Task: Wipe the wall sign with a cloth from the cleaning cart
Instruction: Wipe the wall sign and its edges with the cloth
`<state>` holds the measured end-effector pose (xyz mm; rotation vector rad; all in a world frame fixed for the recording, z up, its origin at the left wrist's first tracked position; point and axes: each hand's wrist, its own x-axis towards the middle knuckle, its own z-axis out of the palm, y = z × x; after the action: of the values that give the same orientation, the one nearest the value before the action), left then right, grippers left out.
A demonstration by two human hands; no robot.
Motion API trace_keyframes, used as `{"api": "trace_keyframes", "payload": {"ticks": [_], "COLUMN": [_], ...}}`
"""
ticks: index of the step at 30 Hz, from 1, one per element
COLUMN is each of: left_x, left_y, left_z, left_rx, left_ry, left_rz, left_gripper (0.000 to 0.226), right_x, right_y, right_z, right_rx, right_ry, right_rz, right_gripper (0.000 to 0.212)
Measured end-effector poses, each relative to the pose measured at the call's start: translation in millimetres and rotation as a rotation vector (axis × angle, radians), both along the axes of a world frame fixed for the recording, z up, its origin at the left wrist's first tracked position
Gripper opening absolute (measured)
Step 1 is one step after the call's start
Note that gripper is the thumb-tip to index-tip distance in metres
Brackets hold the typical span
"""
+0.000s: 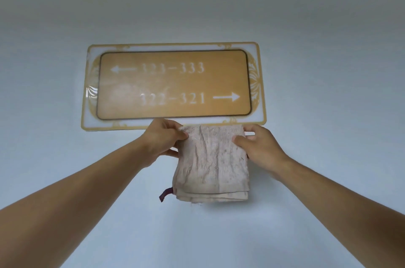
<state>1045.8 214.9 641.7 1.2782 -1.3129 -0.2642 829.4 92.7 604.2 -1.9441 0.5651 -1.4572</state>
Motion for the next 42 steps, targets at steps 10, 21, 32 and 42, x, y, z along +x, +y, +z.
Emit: {"api": "trace_keyframes", "payload": {"ticks": [10,21,32,42], "left_x": [23,35,22,-7], "left_y": [26,50,55,16], "left_z": [-51,-62,-55,-56], "left_rx": [0.03,0.039,-0.003,0.014], "left_ry": [0.121,0.027,0.042,0.005], "left_rz": [-0.019,0.025,0.044,0.031], "left_gripper": [0.01,0.007,0.009,0.011], "right_x": [20,31,20,-11], "right_y": [41,32,32,26], "right_z": [-34,-55,-46,-53], "right_rx": [0.121,0.139,0.065,0.048], "right_ry": [0.006,0.064,0.031,0.033], "right_rz": [-0.011,0.026,0.014,-0.139], "right_gripper": [0.042,0.027,0.03,0.03]}}
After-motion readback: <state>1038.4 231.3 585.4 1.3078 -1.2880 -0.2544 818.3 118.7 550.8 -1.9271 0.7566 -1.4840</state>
